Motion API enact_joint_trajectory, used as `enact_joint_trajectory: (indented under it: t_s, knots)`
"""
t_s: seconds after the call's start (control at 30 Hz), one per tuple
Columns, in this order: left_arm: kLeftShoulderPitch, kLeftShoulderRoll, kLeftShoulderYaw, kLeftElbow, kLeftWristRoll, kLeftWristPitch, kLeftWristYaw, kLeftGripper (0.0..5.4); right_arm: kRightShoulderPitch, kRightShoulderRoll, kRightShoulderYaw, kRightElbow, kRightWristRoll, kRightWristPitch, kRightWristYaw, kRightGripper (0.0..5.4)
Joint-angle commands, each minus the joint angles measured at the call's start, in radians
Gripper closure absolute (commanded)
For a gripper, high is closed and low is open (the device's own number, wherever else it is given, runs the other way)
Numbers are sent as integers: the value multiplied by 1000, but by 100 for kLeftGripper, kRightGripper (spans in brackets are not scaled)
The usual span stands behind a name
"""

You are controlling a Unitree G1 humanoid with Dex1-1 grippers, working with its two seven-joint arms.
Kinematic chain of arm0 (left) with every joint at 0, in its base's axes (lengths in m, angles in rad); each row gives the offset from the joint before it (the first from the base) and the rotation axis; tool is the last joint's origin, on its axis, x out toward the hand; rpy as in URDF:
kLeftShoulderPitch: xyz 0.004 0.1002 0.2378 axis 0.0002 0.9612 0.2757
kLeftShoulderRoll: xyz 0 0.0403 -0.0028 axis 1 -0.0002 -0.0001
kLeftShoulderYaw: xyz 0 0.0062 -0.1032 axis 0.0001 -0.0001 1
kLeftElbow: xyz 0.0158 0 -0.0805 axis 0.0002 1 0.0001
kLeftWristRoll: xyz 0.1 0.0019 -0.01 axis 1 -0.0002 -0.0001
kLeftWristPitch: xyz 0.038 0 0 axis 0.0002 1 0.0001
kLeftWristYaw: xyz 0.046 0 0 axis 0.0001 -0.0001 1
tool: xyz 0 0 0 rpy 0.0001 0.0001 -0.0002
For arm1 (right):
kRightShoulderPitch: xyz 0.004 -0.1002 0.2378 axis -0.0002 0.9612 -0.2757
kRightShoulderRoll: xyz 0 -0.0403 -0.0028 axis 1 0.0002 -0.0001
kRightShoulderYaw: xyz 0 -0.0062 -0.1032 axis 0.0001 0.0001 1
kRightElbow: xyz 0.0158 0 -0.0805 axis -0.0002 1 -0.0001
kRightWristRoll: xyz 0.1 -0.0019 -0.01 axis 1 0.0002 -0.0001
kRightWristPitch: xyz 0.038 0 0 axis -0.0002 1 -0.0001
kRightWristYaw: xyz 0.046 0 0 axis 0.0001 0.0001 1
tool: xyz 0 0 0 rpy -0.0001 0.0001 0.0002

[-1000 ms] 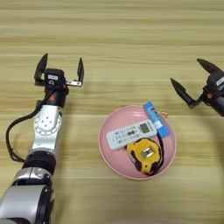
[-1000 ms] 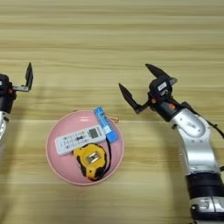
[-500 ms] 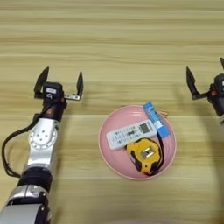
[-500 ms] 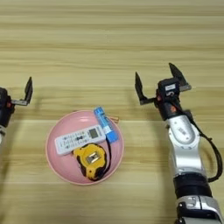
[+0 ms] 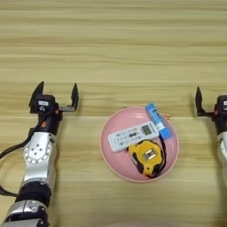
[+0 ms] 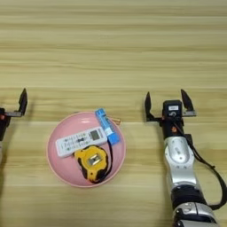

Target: Move the objects on the table

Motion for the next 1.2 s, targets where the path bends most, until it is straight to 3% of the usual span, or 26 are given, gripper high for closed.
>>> enact_joint_trajectory:
  t_s: [0.03,0.23,0.4,0.73,0.97,1.2]
  knots:
    - [-9,-13,16,38,-27,-25,-26,0,-18,10,-16,50,47,-34,34,4]
    - [-22,-9,18,82,21,-78,1,0,-25,10,-25,68,84,-59,70,4]
    - [-42,14,10,116,90,-115,62,0,-21,17,-24,63,101,-89,101,4]
    - [-84,24,3,199,97,-164,59,0,-33,18,-27,83,108,-109,111,4]
    - [-112,13,25,232,29,-167,-8,0,-60,18,-30,123,108,-113,111,4]
    - [-140,13,36,262,9,-175,-43,0,-93,17,-38,162,108,-116,110,4]
